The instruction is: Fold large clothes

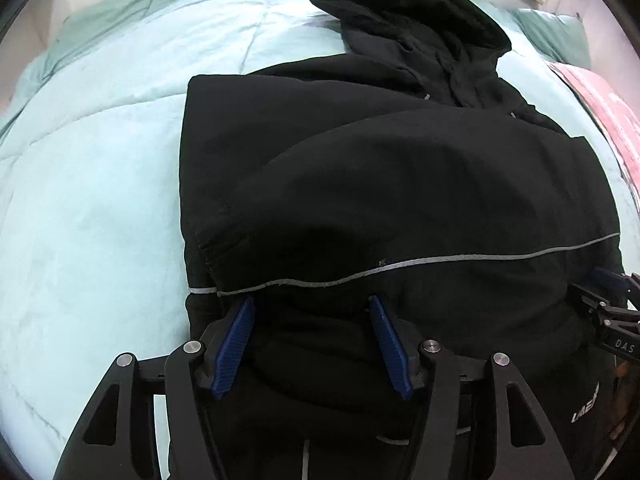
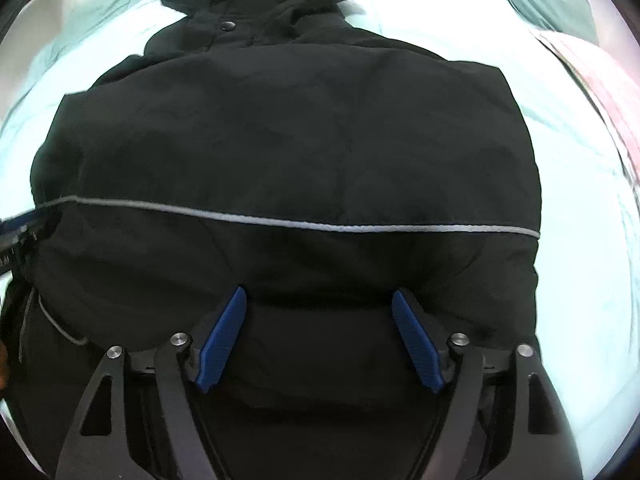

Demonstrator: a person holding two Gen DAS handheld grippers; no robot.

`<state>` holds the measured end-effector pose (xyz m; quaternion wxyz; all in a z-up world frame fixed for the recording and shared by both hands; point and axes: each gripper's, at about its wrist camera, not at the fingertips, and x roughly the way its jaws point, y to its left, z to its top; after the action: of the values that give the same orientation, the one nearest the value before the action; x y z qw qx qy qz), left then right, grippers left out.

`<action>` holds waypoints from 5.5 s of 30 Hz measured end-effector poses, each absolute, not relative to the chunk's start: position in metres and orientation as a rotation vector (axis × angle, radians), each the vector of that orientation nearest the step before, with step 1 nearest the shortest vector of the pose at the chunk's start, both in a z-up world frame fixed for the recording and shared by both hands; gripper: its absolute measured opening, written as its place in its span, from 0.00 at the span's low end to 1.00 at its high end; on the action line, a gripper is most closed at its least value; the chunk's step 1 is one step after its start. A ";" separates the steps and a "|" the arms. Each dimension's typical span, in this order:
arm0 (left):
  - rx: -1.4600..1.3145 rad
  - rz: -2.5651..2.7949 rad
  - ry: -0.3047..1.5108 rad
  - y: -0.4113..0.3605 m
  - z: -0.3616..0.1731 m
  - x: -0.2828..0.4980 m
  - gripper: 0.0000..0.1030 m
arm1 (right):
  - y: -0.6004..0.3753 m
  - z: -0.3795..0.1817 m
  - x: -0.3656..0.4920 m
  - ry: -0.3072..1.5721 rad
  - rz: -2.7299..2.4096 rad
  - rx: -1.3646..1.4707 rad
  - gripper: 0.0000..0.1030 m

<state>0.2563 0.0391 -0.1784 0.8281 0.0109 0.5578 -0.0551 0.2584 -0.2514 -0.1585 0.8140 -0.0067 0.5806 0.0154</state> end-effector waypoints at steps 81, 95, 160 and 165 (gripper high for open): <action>-0.178 -0.323 1.254 0.078 -0.176 0.532 0.48 | -0.333 -0.157 0.550 1.251 0.143 0.356 0.56; -0.238 -0.346 1.044 0.014 -0.118 0.596 0.48 | -0.290 -0.085 0.574 1.017 0.184 0.241 0.70; -0.198 -0.564 1.069 0.060 -0.108 0.613 0.56 | -0.316 -0.098 0.625 1.131 0.267 0.075 0.74; -0.235 -0.662 1.191 0.051 -0.140 0.652 0.56 | -0.316 -0.111 0.665 1.183 0.331 0.091 0.74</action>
<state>0.6519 0.0508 -0.1400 0.7705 -0.1082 0.5490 -0.3052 0.6652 -0.3164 -0.1108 0.8163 0.0428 0.5547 0.1554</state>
